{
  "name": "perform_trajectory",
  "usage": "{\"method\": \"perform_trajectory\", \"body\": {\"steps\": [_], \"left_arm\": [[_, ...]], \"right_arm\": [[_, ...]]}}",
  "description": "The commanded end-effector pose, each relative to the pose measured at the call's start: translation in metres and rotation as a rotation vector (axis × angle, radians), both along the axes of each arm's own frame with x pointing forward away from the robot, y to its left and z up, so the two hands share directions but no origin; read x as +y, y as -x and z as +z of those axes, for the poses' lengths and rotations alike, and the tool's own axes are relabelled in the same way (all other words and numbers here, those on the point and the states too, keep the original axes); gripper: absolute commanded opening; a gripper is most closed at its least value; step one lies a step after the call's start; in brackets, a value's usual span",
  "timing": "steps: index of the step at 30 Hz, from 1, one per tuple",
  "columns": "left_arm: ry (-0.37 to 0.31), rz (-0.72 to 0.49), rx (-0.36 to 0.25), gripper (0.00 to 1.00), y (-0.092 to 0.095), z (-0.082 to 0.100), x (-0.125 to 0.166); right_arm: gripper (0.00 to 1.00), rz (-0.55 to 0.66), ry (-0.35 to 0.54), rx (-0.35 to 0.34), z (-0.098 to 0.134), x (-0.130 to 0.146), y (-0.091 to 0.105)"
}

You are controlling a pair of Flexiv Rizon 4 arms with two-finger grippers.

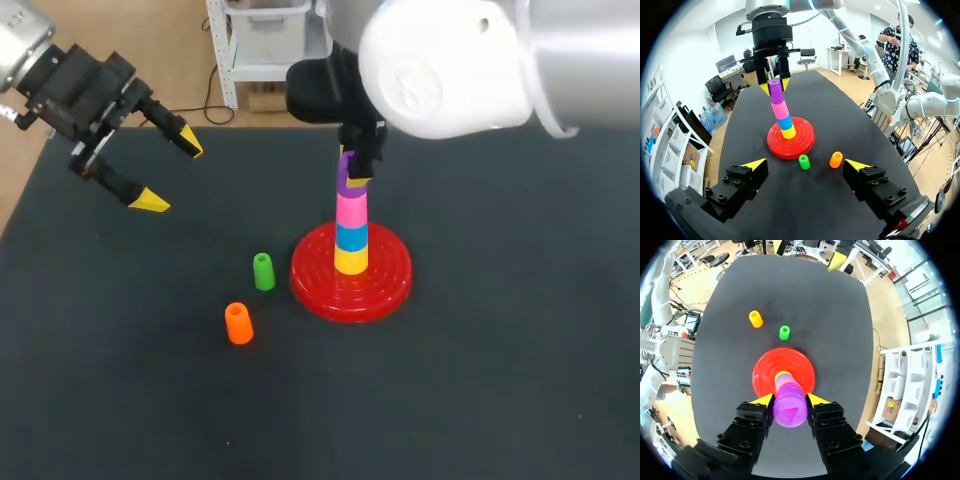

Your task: Pick up and stack the cylinders on the red base in this order: pink,purple,orange,green

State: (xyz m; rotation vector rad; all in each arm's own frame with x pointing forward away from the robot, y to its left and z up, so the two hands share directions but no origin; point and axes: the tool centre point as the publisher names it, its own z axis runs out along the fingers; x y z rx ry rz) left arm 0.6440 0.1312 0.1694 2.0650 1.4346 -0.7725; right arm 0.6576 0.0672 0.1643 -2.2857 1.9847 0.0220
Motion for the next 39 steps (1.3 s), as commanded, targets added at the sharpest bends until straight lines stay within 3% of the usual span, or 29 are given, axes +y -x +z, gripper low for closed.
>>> {"method": "perform_trajectory", "body": {"steps": [1,30,31,32,39], "left_arm": [[0.001,0.001,-0.003,1.00,0.001,-0.001,0.000],[0.001,0.001,-0.003,1.00,0.001,-0.001,0.000],[0.001,0.001,-0.003,1.00,0.001,-0.001,0.000],[0.001,0.001,-0.003,1.00,0.001,-0.001,0.000],[0.001,0.001,-0.003,1.00,0.001,-0.001,0.000]], "right_arm": [[0.00,0.002,-0.005,0.021,-0.007,-0.001,-0.001],[0.00,-0.046,-0.044,0.030,-0.012,-0.003,0.000],[0.42,-0.044,-0.042,0.035,-0.011,-0.003,0.000],[1.00,-0.042,-0.048,0.029,-0.010,-0.003,0.002],[1.00,-0.054,-0.072,0.028,-0.003,-0.002,0.003]]}}
